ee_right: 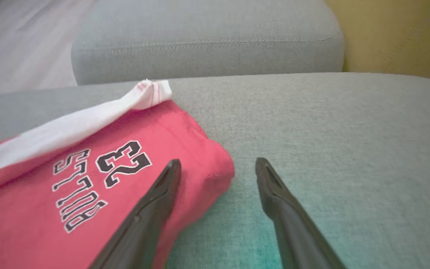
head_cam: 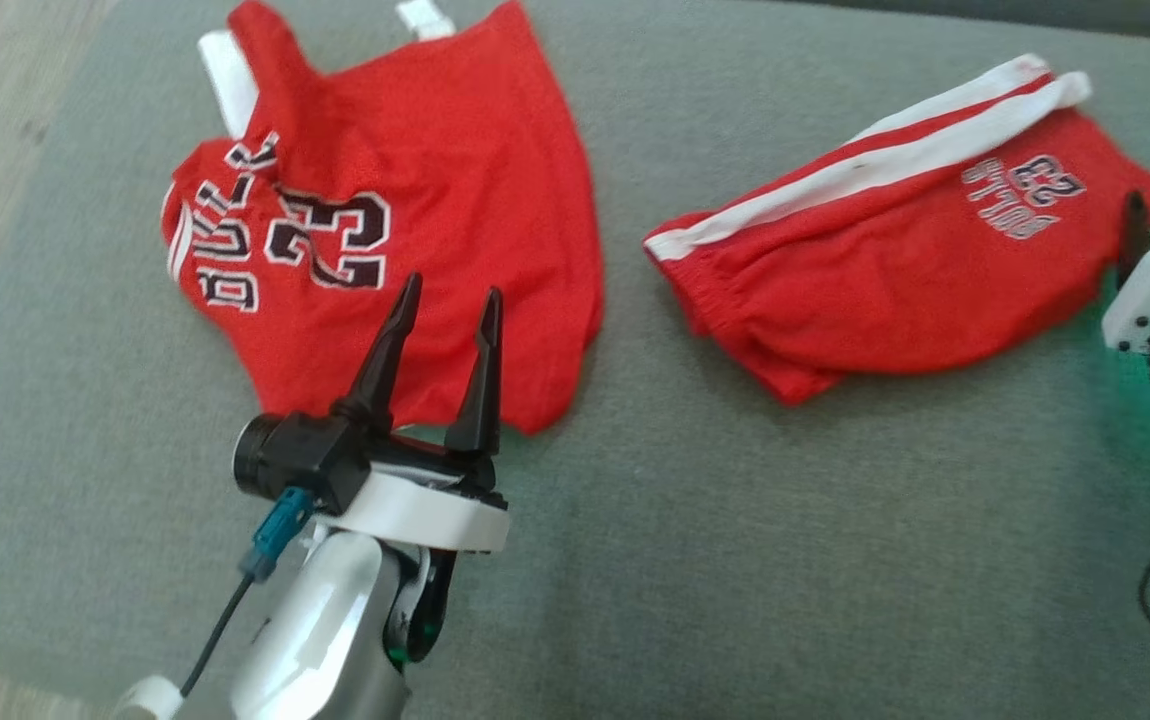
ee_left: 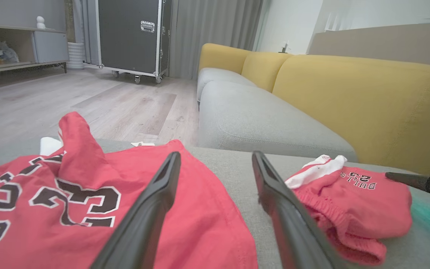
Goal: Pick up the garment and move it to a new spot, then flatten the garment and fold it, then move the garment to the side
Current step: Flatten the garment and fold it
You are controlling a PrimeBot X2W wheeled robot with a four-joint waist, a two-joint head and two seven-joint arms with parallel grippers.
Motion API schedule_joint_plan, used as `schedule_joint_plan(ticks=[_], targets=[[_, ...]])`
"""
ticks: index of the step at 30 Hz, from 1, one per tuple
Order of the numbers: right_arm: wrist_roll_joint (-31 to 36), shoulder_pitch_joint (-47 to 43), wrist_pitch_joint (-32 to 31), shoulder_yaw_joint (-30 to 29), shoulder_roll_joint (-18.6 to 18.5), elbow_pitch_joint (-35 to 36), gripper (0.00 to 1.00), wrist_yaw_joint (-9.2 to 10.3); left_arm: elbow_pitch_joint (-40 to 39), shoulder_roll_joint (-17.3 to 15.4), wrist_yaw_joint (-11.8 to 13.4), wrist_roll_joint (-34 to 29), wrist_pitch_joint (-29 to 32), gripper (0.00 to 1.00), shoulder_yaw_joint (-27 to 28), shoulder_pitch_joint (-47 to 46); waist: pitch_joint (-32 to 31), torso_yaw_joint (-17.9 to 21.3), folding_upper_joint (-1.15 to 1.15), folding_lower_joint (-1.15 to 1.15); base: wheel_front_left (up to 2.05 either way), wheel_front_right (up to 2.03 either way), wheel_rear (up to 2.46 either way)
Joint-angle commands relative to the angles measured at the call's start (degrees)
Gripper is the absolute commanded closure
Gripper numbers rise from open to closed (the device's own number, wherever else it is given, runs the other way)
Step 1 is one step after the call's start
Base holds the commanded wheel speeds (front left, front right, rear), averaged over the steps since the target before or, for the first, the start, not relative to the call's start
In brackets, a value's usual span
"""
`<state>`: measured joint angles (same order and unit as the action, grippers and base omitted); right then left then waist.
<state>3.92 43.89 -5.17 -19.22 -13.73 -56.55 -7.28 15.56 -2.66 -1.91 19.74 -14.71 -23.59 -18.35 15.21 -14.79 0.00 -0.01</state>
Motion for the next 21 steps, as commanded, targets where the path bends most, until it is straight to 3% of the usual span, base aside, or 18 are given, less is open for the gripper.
schedule_joint_plan(ticks=[1,8,13,15,21], targets=[[1.54,2.20,-0.27,0.79,-0.67,0.73,0.00,-0.21,-1.45,-0.22,0.43,0.18,-0.29,0.00,1.43,-2.14,1.77,-1.60,0.00,0.01,0.00,0.00,0.00],[7.22,6.60,-1.54,-3.37,-2.90,-6.14,0.00,-0.21,-1.80,-0.22,1.02,0.99,-0.29,0.00,0.56,-3.23,4.25,-3.37,0.00,0.01,0.00,0.00,0.00],[9.74,8.18,-2.67,-4.57,-2.58,-9.65,0.00,-0.21,-1.95,-0.22,1.28,1.26,-0.29,0.00,0.35,-3.70,4.79,-3.83,0.00,0.01,0.00,0.00,0.00],[10.07,8.73,-2.79,-4.86,-2.15,-10.80,0.96,-0.21,-1.91,-0.22,1.55,1.19,-0.29,0.00,0.50,-3.79,4.69,-3.51,0.00,0.01,0.00,0.00,0.00],[10.18,9.65,-1.15,-4.02,-1.44,-13.76,1.00,-0.21,-1.76,-0.22,1.68,0.23,-0.29,0.00,1.13,-3.68,3.16,-1.09,0.00,0.01,0.00,0.00,0.00]])
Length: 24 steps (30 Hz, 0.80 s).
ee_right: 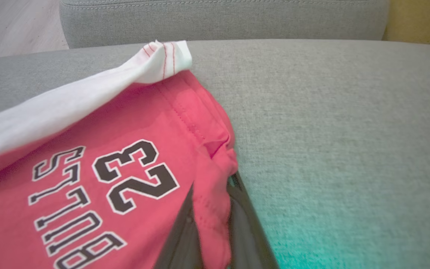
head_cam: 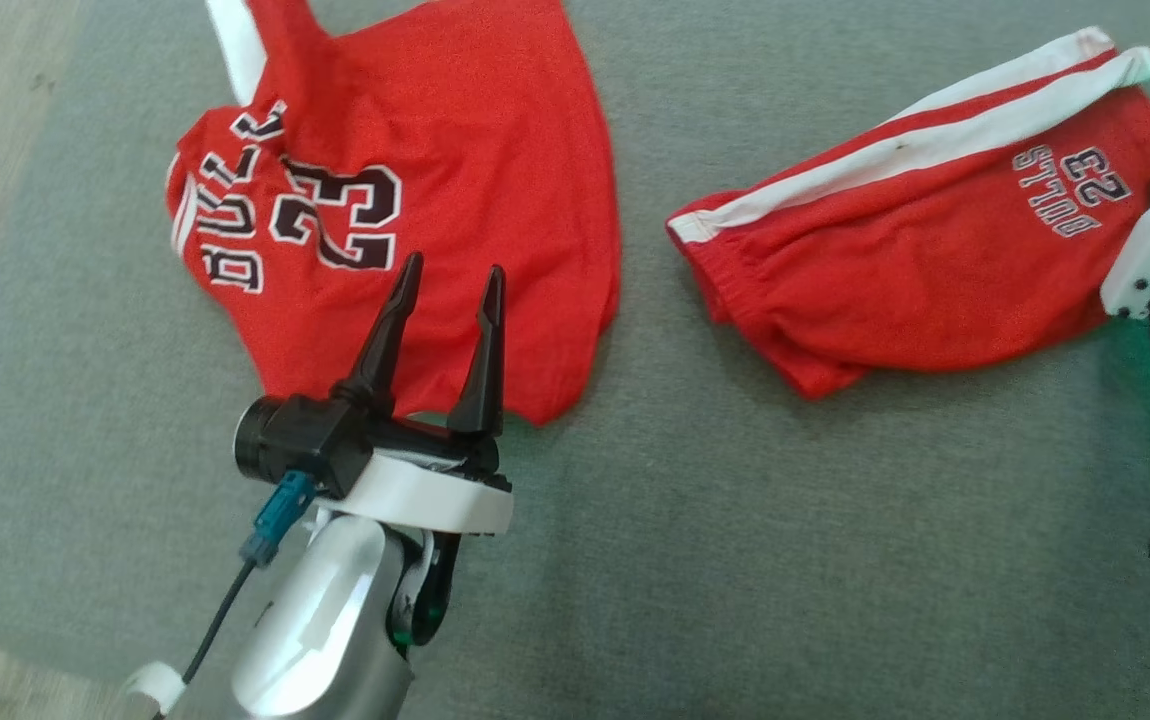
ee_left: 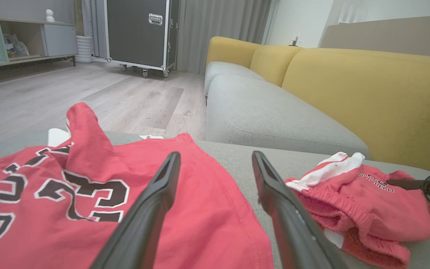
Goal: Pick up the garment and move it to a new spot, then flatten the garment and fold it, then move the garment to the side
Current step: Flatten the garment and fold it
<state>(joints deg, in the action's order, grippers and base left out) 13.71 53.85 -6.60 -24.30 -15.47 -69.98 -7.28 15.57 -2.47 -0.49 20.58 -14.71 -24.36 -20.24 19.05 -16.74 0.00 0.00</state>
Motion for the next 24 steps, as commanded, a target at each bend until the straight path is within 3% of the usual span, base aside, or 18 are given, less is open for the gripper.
schedule_joint_plan(ticks=[1,13,24], targets=[[0.30,-0.22,0.86,1.28,0.31,-0.53,1.00,-0.21,-1.70,-0.41,0.22,-0.73,-0.29,0.00,2.02,-1.77,-0.99,1.28,0.00,0.00,0.00,0.00,0.00],[-3.28,-2.34,8.19,4.31,-1.46,-2.30,1.00,-0.21,-1.43,-0.41,-0.57,-1.39,-0.29,0.00,3.83,0.29,-6.53,6.83,0.00,0.00,0.00,0.00,0.00],[-6.71,-8.23,8.99,1.81,-5.81,-2.88,1.00,-0.21,-1.59,-0.41,-0.66,-3.83,-0.29,0.00,4.44,2.87,-10.50,10.93,0.00,0.00,0.00,0.00,0.00]])
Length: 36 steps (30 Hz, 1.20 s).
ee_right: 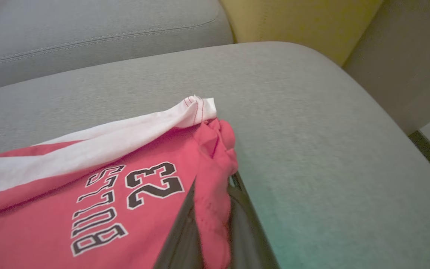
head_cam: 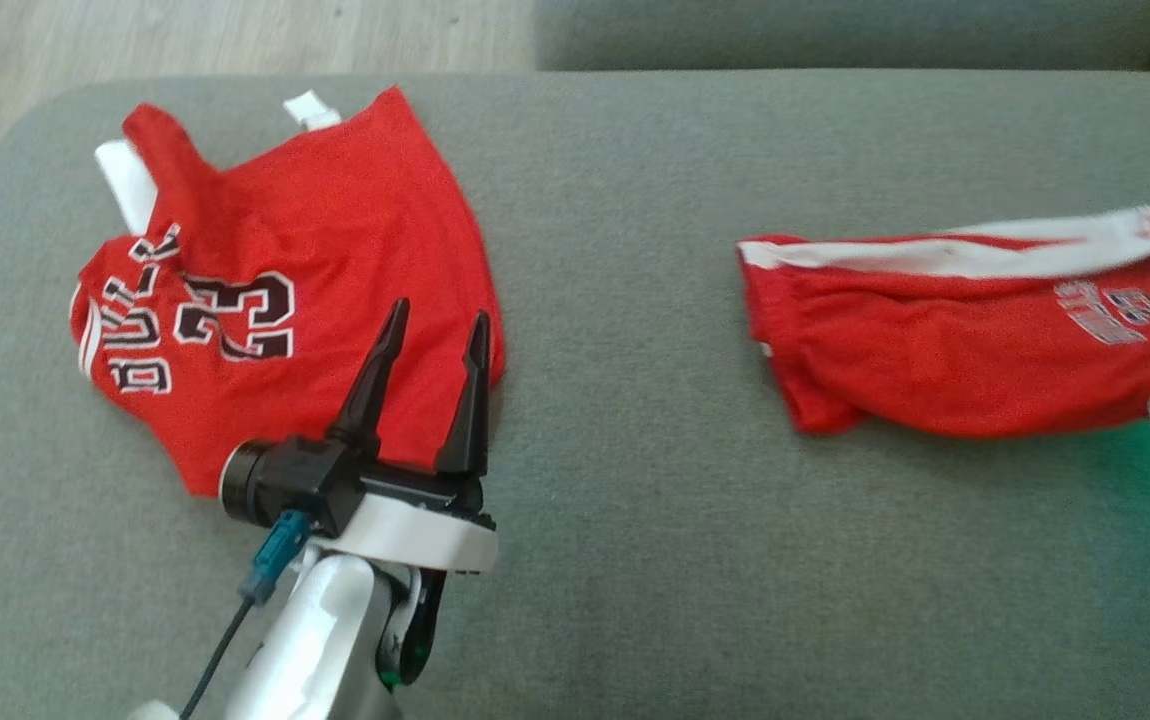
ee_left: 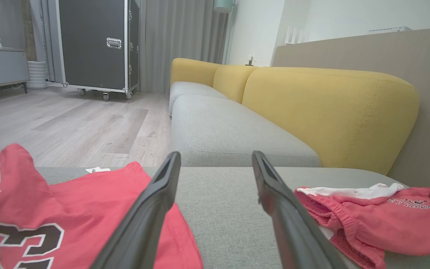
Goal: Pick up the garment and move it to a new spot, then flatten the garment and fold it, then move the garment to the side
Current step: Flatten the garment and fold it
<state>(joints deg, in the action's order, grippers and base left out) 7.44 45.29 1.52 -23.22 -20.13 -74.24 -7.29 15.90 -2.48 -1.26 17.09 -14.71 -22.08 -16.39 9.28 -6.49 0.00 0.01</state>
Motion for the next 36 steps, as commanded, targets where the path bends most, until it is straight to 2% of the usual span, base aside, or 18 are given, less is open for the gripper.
schedule_joint_plan(ticks=[1,7,22,28,36], targets=[[-0.63,-0.30,0.98,0.18,-1.62,1.38,1.00,-0.20,-1.93,-0.40,0.11,-0.39,-0.29,0.00,2.25,-0.77,-1.02,0.90,0.00,-0.01,0.00,0.00,0.00],[-0.26,-3.31,1.84,-1.83,-2.65,1.81,1.00,-0.20,-2.14,-0.40,-0.16,-0.84,-0.29,0.00,3.08,0.54,-2.23,1.93,0.00,-0.01,0.00,0.00,0.00],[0.85,-4.15,5.34,-2.39,0.60,3.59,1.00,-0.20,-1.79,-0.40,-0.63,-1.21,-0.29,0.00,4.00,2.20,-4.77,1.30,0.00,-0.01,0.00,0.00,0.00],[-0.10,-3.55,8.00,0.13,3.62,3.84,1.00,-0.20,-1.80,-0.40,-0.52,-1.17,-0.29,0.00,4.56,3.05,-6.47,0.87,0.00,-0.01,0.00,0.00,0.00],[-3.11,-2.74,11.16,7.47,9.82,4.09,1.00,-0.20,-1.44,-0.40,-0.67,-1.33,-0.29,0.00,5.26,4.04,-8.33,0.85,0.00,-0.01,0.00,0.00,0.00]])
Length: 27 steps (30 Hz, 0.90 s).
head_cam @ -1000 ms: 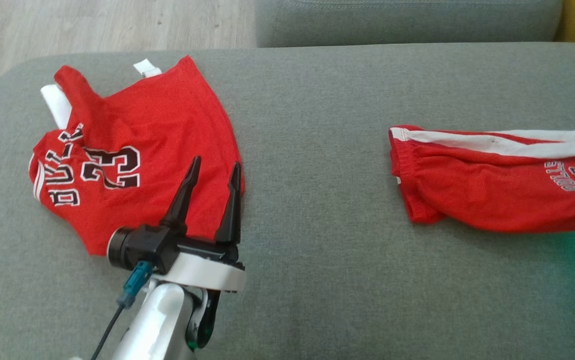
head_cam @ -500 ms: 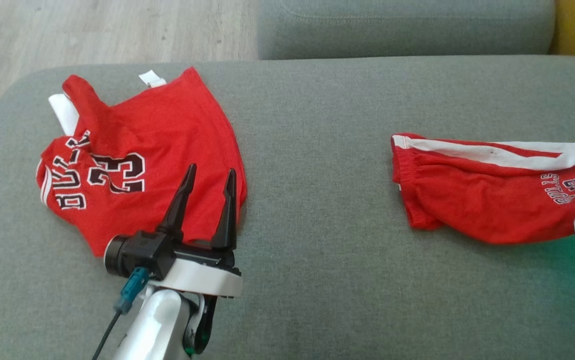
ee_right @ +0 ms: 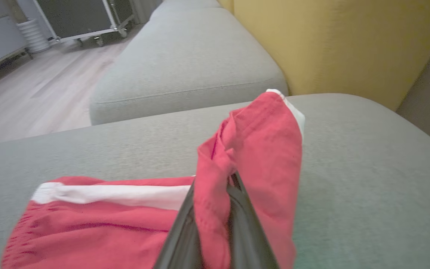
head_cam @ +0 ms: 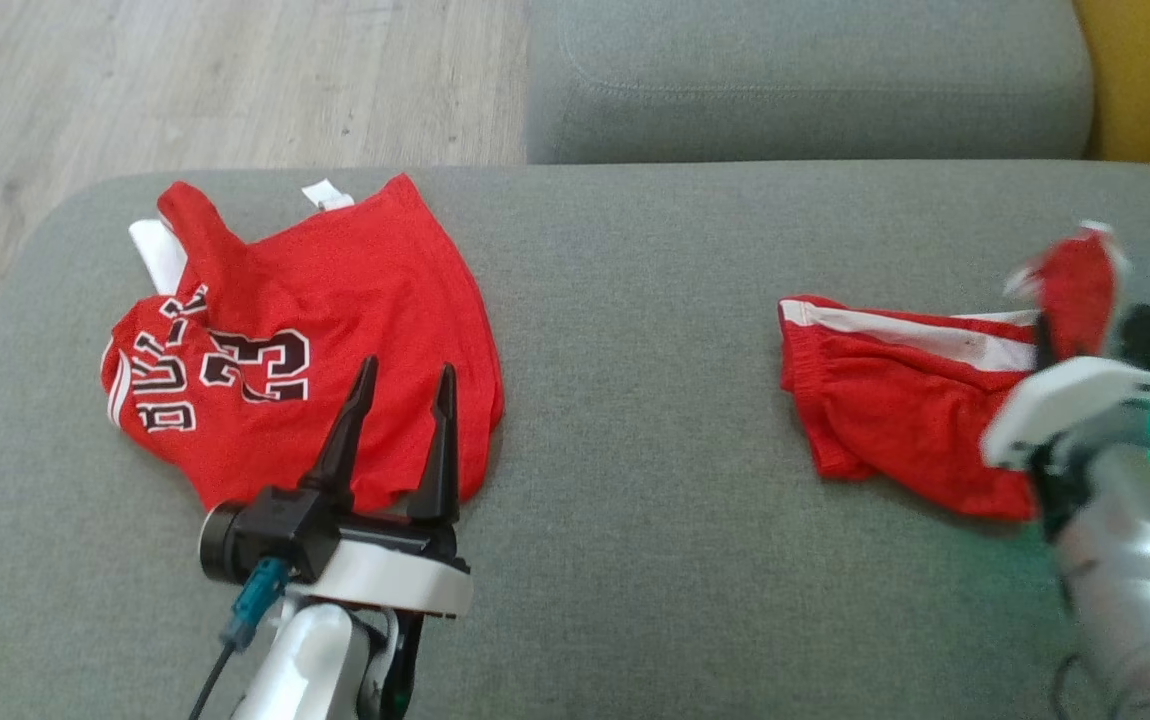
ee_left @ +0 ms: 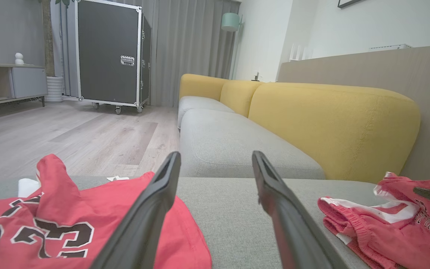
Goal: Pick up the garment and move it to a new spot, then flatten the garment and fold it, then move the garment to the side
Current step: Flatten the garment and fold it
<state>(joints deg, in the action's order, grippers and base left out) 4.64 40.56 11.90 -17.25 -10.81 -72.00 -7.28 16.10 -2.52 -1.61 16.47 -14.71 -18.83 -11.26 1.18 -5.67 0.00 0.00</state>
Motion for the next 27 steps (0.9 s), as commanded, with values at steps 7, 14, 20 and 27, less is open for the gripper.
schedule_joint_plan(ticks=[7,14,20,27], targets=[[-6.56,0.84,2.32,13.53,6.17,3.64,1.00,-0.21,-1.43,-0.36,-0.35,-0.85,-0.29,0.00,2.44,-0.21,-1.29,0.16,0.00,0.00,0.00,0.00,0.00],[-16.27,-3.53,2.46,27.79,7.63,8.40,1.00,-0.21,-1.16,-0.36,-0.36,-1.23,-0.29,0.00,2.26,0.00,-1.80,-0.63,0.00,0.00,0.00,0.00,0.00],[-23.06,-7.34,1.34,39.22,6.99,13.30,1.00,-0.21,-0.96,-0.36,-0.30,-1.38,-0.29,0.00,2.43,0.36,-1.87,-1.15,0.00,0.00,0.00,0.00,0.00],[-28.38,-10.08,-0.12,49.88,5.19,15.33,1.00,-0.21,-0.94,-0.36,-0.05,-1.34,-0.29,0.00,2.48,0.91,-2.00,-0.56,0.00,0.00,0.00,0.00,0.00]])
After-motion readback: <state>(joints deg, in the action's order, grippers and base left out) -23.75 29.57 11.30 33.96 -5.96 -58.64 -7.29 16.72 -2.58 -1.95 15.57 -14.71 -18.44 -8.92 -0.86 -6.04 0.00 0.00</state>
